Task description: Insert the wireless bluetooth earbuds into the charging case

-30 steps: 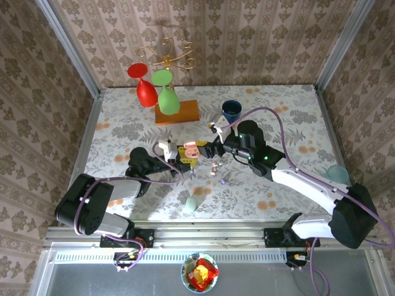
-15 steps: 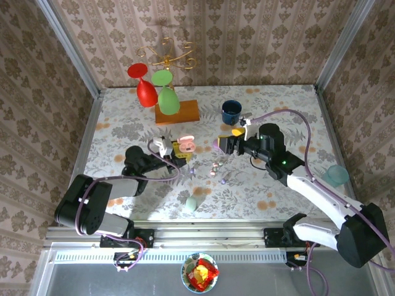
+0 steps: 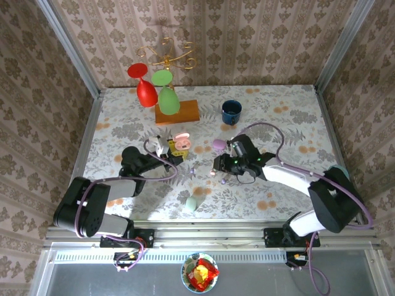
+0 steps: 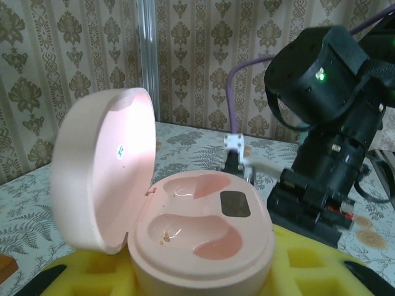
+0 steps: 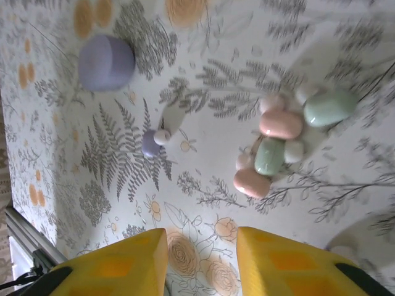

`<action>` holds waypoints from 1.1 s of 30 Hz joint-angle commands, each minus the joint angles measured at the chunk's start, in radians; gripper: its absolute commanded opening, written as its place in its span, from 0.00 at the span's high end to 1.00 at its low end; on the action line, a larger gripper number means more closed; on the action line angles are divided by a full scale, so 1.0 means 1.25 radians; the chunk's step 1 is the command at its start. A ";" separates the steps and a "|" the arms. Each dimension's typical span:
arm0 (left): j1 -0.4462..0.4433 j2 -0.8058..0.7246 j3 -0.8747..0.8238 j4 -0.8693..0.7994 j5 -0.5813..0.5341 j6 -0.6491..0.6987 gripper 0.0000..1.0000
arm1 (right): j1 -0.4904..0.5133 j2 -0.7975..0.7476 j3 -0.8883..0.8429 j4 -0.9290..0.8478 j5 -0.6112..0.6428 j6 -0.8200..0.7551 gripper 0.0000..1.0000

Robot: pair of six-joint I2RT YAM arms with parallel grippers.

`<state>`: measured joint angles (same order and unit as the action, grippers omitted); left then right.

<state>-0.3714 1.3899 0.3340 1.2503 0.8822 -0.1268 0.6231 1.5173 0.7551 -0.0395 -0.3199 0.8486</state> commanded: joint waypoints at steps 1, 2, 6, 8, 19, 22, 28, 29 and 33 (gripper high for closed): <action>0.006 -0.018 -0.007 0.026 0.006 0.019 0.64 | 0.014 0.035 -0.015 0.057 -0.026 0.061 0.64; 0.006 -0.017 -0.007 0.027 0.005 0.019 0.64 | 0.016 0.044 -0.015 0.065 -0.029 0.065 0.64; 0.006 -0.020 -0.007 0.027 0.006 0.019 0.64 | 0.016 0.085 -0.007 0.086 -0.031 0.067 0.63; 0.007 -0.022 -0.008 0.027 0.007 0.019 0.64 | 0.016 0.096 0.000 0.087 -0.028 0.067 0.63; 0.007 -0.036 -0.018 0.026 0.006 0.021 0.64 | -0.002 0.136 0.025 0.087 0.000 0.050 0.63; 0.007 -0.037 -0.019 0.026 0.006 0.019 0.64 | -0.008 0.141 0.034 0.081 0.003 0.046 0.63; 0.010 -0.036 -0.019 0.026 0.005 0.021 0.64 | -0.021 0.146 0.047 0.069 0.020 0.032 0.63; 0.010 -0.034 -0.020 0.026 0.004 0.022 0.64 | -0.023 0.151 0.051 0.072 0.014 0.030 0.63; 0.010 -0.034 -0.019 0.026 0.006 0.020 0.64 | -0.026 0.171 0.068 0.078 0.002 0.022 0.63</action>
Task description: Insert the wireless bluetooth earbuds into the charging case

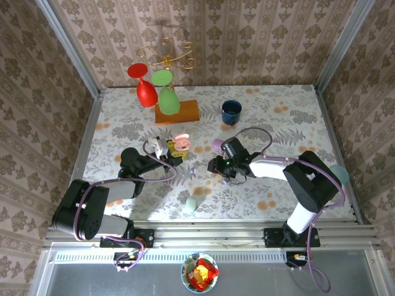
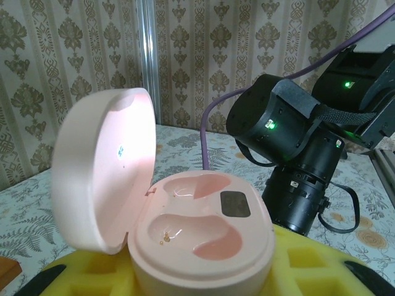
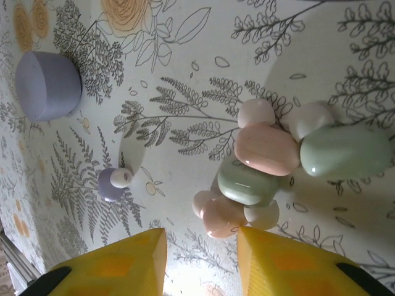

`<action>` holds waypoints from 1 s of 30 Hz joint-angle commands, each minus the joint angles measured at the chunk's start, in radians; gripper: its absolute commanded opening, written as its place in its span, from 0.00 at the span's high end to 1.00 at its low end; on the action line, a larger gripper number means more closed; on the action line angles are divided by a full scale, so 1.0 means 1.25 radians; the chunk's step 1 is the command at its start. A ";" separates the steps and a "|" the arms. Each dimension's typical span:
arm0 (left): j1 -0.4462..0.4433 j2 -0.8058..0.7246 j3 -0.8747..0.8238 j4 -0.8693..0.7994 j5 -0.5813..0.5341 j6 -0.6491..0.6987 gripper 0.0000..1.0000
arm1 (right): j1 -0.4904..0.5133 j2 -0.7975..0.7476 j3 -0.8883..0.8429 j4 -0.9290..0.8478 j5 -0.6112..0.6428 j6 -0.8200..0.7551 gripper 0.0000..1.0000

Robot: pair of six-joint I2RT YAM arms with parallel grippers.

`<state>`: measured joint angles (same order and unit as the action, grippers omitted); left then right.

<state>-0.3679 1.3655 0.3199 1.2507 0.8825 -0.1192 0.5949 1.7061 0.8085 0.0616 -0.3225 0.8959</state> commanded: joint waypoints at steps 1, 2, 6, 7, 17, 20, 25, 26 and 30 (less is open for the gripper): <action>0.007 -0.014 -0.008 0.025 0.006 0.013 0.64 | -0.004 0.025 0.029 -0.001 0.003 -0.018 0.63; 0.008 -0.014 -0.008 0.025 0.006 0.016 0.64 | -0.007 0.030 0.029 0.001 0.001 -0.019 0.63; 0.010 -0.009 -0.007 0.025 0.007 0.015 0.64 | -0.018 0.045 0.034 0.022 -0.010 -0.024 0.63; 0.009 -0.008 -0.007 0.025 0.008 0.017 0.64 | -0.020 0.047 0.038 0.022 -0.011 -0.026 0.63; 0.010 0.002 -0.002 0.025 0.012 0.018 0.64 | -0.037 0.047 0.033 0.041 -0.040 -0.028 0.64; 0.011 0.002 -0.002 0.025 0.013 0.019 0.64 | -0.039 0.049 0.010 0.081 -0.057 -0.010 0.64; 0.011 0.000 -0.004 0.025 0.015 0.019 0.63 | -0.039 0.010 -0.044 0.119 -0.028 0.037 0.64; 0.011 0.001 -0.004 0.025 0.014 0.020 0.64 | -0.038 0.002 -0.056 0.125 -0.022 0.042 0.63; 0.011 0.004 -0.001 0.025 0.017 0.020 0.64 | -0.030 -0.032 -0.093 0.140 -0.003 0.064 0.63</action>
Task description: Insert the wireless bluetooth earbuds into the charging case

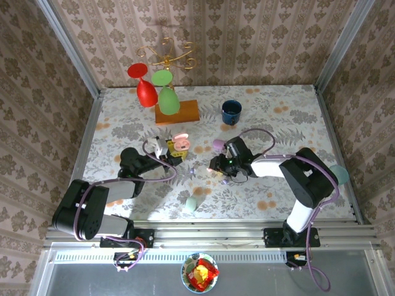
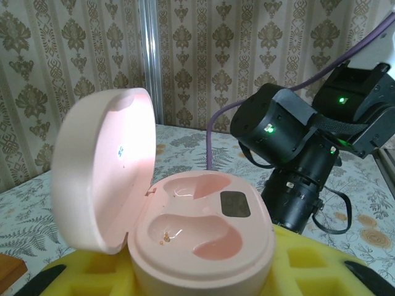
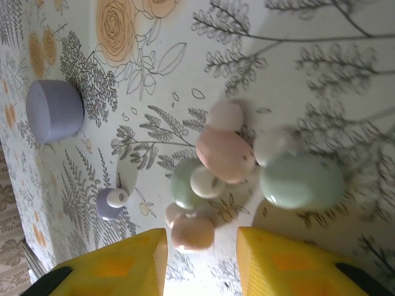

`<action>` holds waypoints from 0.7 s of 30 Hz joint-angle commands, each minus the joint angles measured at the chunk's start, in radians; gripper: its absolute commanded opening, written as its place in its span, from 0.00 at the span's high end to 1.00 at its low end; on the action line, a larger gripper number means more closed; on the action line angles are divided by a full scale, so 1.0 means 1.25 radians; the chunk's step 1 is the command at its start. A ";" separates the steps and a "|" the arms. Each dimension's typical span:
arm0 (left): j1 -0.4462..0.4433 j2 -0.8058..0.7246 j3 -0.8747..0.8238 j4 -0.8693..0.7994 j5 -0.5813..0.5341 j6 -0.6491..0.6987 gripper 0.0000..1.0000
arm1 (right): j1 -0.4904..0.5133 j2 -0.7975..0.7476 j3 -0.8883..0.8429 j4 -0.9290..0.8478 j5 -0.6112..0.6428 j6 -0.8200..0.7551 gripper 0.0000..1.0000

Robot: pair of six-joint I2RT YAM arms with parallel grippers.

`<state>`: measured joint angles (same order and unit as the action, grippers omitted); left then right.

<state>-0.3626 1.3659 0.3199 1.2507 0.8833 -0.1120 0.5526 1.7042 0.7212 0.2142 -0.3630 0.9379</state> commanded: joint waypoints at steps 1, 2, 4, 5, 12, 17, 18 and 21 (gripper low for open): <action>0.007 0.004 0.001 0.025 0.016 0.015 0.64 | 0.006 -0.036 -0.031 0.024 0.033 0.037 0.63; 0.007 0.006 0.002 0.025 0.018 0.014 0.64 | 0.007 -0.038 -0.037 0.034 0.033 0.046 0.64; 0.007 0.007 0.004 0.025 0.020 0.014 0.64 | 0.009 -0.033 -0.043 0.056 0.018 0.067 0.64; 0.007 0.008 0.005 0.025 0.020 0.014 0.64 | 0.011 -0.028 -0.043 0.067 0.009 0.078 0.64; 0.008 0.008 0.006 0.026 0.021 0.015 0.64 | 0.023 0.020 0.000 0.073 -0.003 0.075 0.66; 0.007 0.002 0.000 0.025 0.020 0.017 0.64 | 0.020 0.066 0.046 0.055 -0.013 0.059 0.67; 0.007 0.000 -0.001 0.025 0.019 0.017 0.64 | 0.020 0.074 0.054 0.051 -0.013 0.055 0.67; 0.007 -0.001 -0.003 0.025 0.019 0.017 0.64 | 0.015 0.090 0.075 0.039 -0.015 0.043 0.67</action>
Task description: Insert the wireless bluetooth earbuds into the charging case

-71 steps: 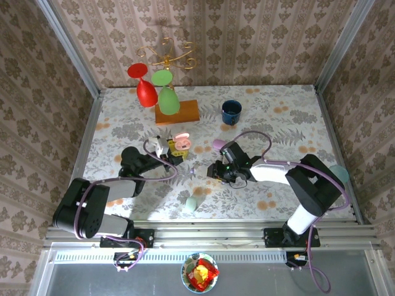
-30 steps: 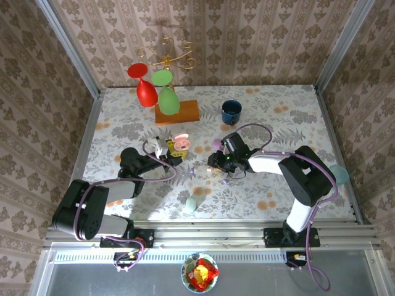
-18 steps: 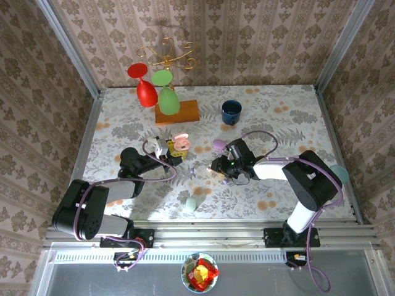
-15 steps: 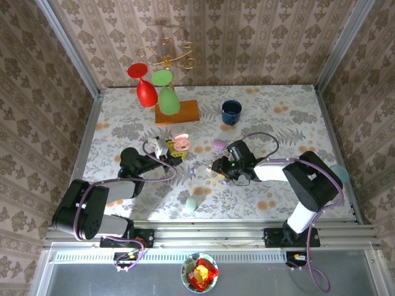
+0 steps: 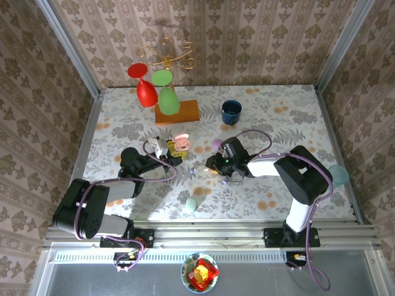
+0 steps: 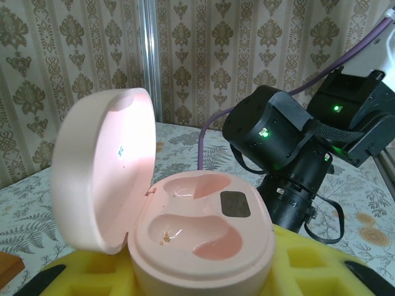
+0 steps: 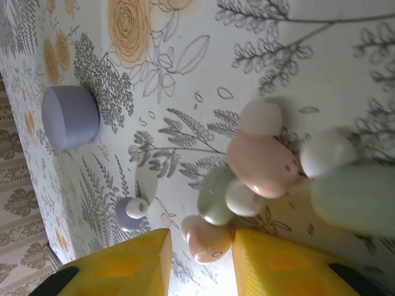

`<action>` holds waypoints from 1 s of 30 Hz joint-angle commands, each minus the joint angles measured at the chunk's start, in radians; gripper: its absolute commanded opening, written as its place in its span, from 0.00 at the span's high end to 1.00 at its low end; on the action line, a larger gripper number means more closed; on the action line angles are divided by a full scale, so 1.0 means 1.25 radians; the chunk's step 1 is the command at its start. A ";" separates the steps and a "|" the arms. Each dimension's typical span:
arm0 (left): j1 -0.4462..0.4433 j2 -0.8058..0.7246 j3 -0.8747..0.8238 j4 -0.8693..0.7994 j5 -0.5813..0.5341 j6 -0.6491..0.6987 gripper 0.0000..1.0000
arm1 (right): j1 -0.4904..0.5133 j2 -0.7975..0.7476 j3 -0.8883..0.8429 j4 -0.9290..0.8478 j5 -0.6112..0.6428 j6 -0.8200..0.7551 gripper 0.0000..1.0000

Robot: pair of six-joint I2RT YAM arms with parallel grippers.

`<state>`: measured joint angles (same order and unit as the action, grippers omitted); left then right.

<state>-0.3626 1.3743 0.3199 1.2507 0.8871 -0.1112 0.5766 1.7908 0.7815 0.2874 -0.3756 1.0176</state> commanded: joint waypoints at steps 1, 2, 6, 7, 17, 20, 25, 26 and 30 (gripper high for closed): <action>0.007 -0.007 -0.003 0.025 0.016 0.017 0.64 | -0.008 0.024 0.034 -0.020 -0.015 -0.023 0.67; 0.008 -0.007 -0.003 0.025 0.016 0.017 0.64 | -0.009 0.028 0.041 -0.022 -0.022 -0.026 0.67; 0.008 -0.007 -0.005 0.026 0.015 0.021 0.64 | -0.013 0.029 0.067 -0.053 -0.035 -0.046 0.67; 0.009 -0.007 -0.006 0.025 0.015 0.021 0.64 | -0.013 0.025 0.064 -0.055 -0.035 -0.048 0.67; 0.010 -0.010 -0.007 0.025 0.016 0.020 0.63 | -0.013 0.003 0.026 -0.060 -0.032 -0.063 0.66; 0.010 -0.010 -0.008 0.025 0.016 0.020 0.63 | -0.015 0.008 0.037 -0.078 -0.034 -0.098 0.66; 0.010 -0.011 -0.010 0.027 0.016 0.020 0.63 | -0.016 0.037 0.072 -0.091 -0.058 -0.142 0.65; 0.010 -0.013 -0.012 0.026 0.017 0.020 0.63 | -0.016 0.041 0.080 -0.094 -0.060 -0.152 0.65; 0.010 -0.018 -0.018 0.025 0.010 0.024 0.63 | -0.016 0.059 0.112 -0.135 -0.085 -0.208 0.64</action>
<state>-0.3580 1.3731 0.3088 1.2507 0.8867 -0.1036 0.5610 1.8397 0.8848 0.1783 -0.4400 0.8345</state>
